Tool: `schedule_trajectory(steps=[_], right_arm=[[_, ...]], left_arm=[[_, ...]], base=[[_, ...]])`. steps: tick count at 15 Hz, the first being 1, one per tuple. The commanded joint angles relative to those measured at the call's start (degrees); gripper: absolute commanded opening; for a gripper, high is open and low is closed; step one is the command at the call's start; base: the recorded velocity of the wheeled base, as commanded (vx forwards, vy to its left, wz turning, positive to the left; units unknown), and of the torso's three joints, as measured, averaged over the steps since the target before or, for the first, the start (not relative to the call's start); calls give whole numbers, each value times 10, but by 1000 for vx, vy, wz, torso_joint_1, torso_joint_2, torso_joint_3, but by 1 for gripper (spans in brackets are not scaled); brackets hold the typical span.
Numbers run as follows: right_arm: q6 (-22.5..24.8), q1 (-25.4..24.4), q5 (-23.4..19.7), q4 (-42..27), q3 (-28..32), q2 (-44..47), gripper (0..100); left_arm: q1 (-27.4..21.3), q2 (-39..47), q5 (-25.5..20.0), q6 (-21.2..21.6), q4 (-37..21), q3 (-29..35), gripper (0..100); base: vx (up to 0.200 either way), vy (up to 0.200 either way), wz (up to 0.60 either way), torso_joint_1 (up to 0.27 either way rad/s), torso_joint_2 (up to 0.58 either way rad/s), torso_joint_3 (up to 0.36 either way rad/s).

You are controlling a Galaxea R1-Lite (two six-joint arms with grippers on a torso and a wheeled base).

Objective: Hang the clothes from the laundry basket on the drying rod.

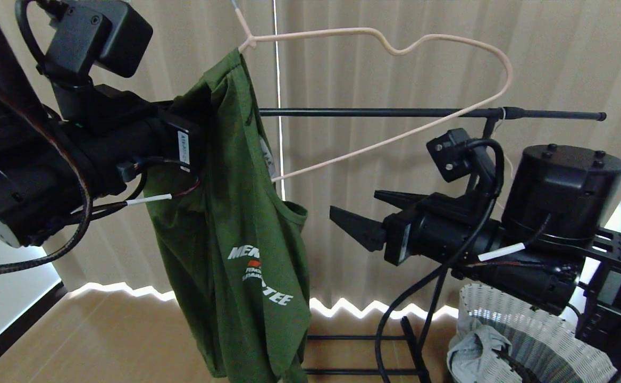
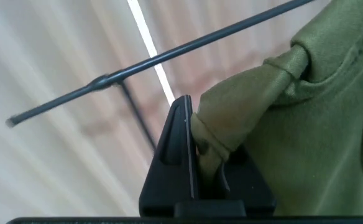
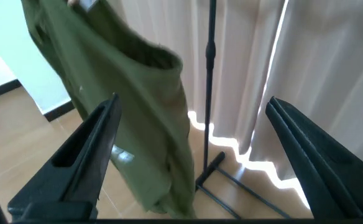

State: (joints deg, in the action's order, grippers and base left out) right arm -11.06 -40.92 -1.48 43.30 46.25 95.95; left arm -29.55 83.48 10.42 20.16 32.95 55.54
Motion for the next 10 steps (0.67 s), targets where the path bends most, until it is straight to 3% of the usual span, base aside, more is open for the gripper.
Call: schedule_trajectory(steps=[1,3,10], right_arm=[[-2,0,0,0,30,46,100],[-3,-2,0,0,45,64,100],[-13,-22,0,0,60,95,100]], left_arm=[[-3,-1,-10,0,0,0,0],[-3,-7,-39,-1,0,0,0],[-15,-10,-44,-2,0,14,0]], base=[[0,0,0,0,0,0],[0,0,0,0,0,0],[0,0,0,0,0,0]])
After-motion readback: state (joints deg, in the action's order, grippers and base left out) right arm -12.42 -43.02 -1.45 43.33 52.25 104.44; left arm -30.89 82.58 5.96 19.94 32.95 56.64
